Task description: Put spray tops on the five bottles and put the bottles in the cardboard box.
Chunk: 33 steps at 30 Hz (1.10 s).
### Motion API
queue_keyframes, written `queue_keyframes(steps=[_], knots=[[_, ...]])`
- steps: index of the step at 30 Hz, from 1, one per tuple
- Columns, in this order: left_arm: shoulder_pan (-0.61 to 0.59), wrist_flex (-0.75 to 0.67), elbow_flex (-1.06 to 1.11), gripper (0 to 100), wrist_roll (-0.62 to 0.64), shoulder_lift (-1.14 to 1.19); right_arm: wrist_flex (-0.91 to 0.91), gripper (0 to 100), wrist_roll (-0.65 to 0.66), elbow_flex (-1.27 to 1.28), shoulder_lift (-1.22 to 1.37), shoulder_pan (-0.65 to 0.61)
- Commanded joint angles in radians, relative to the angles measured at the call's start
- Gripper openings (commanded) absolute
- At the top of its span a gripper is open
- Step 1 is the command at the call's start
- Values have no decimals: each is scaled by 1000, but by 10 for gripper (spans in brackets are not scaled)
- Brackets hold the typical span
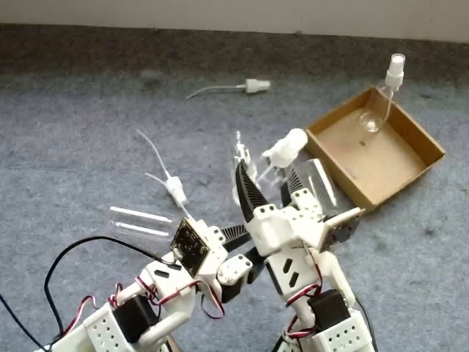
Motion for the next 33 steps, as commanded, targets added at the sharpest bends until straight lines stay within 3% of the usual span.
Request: queue_keyframes(steps=[1, 20, 33], knots=[[-70, -46, 22, 5, 9, -4, 18, 98, -3, 148, -16, -31], [-234, -46, 22, 5, 11, -4, 21, 98, -3, 151, -16, -33], [-252, -46, 22, 5, 11, -4, 21, 98, -3, 150, -16, -33]])
